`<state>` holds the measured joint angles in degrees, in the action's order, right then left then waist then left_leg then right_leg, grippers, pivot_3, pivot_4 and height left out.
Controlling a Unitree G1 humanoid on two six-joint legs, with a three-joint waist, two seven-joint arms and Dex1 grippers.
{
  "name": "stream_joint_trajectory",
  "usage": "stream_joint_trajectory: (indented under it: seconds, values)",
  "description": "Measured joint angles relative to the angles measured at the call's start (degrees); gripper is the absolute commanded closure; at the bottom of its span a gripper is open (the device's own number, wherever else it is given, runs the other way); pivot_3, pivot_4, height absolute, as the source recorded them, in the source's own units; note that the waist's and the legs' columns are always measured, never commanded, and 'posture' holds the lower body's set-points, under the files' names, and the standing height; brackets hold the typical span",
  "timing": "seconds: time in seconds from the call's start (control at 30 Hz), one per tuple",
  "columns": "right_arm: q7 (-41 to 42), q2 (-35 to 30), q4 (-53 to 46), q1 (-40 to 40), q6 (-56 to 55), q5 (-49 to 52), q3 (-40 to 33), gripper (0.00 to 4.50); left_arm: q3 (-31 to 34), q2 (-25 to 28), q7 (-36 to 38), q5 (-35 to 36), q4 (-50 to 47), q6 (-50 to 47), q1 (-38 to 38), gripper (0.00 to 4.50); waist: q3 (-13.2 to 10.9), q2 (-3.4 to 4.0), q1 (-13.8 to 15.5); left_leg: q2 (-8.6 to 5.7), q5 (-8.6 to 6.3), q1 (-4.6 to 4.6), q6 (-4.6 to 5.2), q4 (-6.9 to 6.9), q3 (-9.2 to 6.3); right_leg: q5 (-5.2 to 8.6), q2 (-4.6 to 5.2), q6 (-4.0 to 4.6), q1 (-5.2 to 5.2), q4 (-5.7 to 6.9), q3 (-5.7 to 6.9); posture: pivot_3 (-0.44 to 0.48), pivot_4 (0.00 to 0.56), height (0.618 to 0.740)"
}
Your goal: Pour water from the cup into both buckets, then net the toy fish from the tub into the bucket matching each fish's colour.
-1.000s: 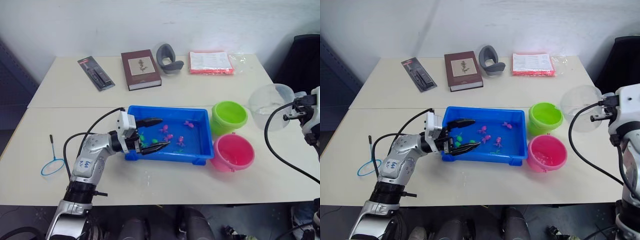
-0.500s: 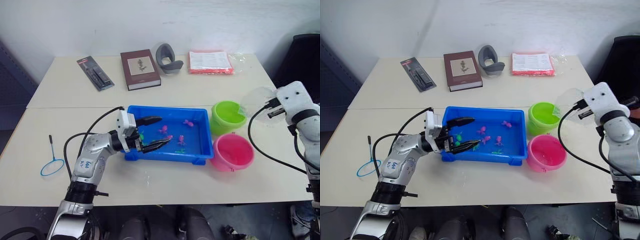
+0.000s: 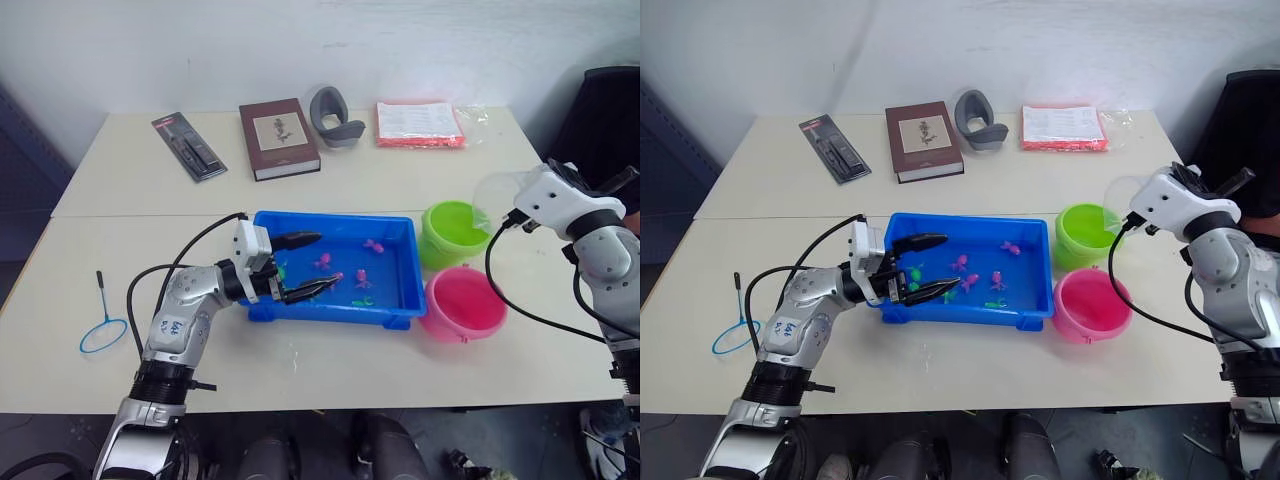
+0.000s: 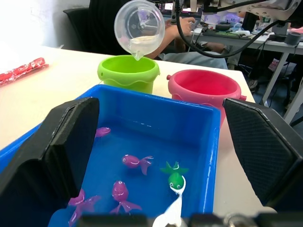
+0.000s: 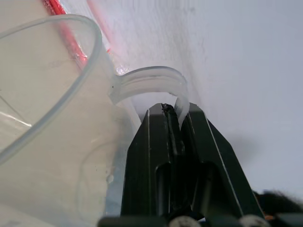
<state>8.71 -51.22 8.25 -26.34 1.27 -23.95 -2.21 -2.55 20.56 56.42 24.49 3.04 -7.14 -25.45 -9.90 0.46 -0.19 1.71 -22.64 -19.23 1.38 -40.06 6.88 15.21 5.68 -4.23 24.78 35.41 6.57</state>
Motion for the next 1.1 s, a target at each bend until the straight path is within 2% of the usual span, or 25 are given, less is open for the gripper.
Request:
stream_joint_trajectory:
  seconds: [0.53,0.93,1.1]
  values:
    - [-4.95,-1.47,3.04,-1.89,-8.27,-11.91,2.44,4.44,0.0,-0.07,-0.51,-0.31,0.0,0.44,-0.03,0.0,0.0,0.0,-0.05,0.01,0.01,0.0,-0.01,0.0,0.0,0.0,0.0,0.0,0.0,0.0,-0.01,0.0,0.15,0.74]
    - [-6.9,-1.48,4.94,-2.28,-11.62,-14.26,2.48,4.44,0.0,-0.36,-0.51,-0.37,0.19,1.17,-0.72,0.0,0.0,0.0,-0.01,0.02,0.01,-0.01,-0.02,0.0,0.0,0.0,0.0,0.0,-0.01,0.0,0.0,0.0,0.15,0.74]
    - [-8.27,0.3,4.94,-0.91,-11.57,-11.85,1.19,4.44,0.0,-0.48,-0.5,-0.36,0.2,1.39,-0.78,0.0,-0.01,-0.01,-0.03,0.03,0.02,-0.01,-0.02,-0.01,0.0,0.0,-0.02,0.0,-0.01,0.0,0.0,0.0,0.15,0.74]
